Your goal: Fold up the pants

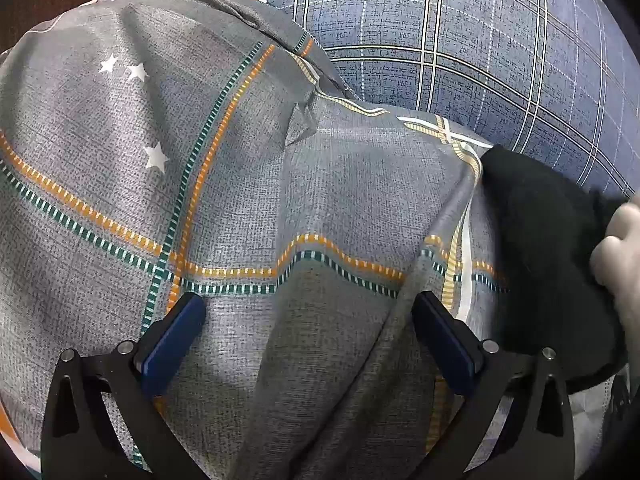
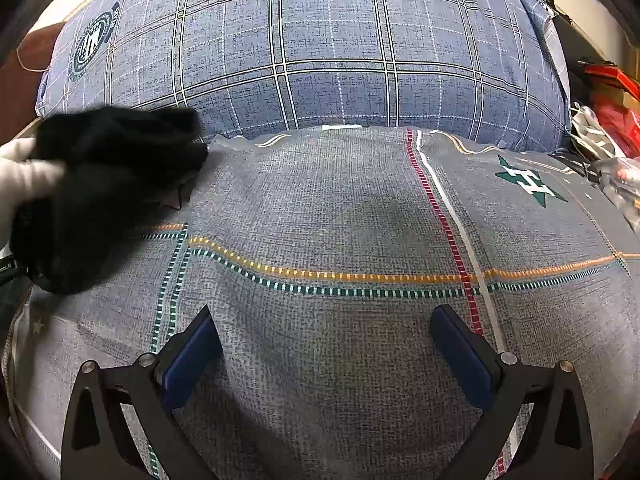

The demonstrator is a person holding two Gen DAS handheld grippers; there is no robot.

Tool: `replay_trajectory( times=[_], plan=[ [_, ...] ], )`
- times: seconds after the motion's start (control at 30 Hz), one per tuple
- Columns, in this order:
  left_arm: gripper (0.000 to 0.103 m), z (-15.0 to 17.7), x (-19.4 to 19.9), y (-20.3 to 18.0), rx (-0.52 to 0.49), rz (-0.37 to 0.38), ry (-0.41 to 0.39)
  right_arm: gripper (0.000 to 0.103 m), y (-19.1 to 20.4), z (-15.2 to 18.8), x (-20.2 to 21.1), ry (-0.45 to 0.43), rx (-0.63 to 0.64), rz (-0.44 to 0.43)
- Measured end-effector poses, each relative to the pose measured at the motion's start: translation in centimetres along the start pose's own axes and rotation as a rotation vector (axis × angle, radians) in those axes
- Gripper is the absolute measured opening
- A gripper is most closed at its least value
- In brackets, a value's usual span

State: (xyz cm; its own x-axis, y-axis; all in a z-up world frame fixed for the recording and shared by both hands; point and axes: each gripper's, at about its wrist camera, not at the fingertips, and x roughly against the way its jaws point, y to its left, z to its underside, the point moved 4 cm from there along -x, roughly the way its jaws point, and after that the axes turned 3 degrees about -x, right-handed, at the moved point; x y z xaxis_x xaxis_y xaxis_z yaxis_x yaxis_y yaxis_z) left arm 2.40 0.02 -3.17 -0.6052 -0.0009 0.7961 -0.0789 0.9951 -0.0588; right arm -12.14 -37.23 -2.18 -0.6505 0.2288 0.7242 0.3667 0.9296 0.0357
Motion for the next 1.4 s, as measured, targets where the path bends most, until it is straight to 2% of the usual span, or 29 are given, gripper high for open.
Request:
replay_trajectory(
  times=[0.17,1.4],
  plan=[
    [0.103,0.02,0.02,0.21,0.013,0.016,0.001,0.103,0.0,0.01,-0.01,0.003,0.004,0.004],
    [0.103,-0.14,0.18,-0.22,0.0,0.0,0.003,0.103,-0.1,0.07,-0.31,0.003,0.006,0.004]
  ],
)
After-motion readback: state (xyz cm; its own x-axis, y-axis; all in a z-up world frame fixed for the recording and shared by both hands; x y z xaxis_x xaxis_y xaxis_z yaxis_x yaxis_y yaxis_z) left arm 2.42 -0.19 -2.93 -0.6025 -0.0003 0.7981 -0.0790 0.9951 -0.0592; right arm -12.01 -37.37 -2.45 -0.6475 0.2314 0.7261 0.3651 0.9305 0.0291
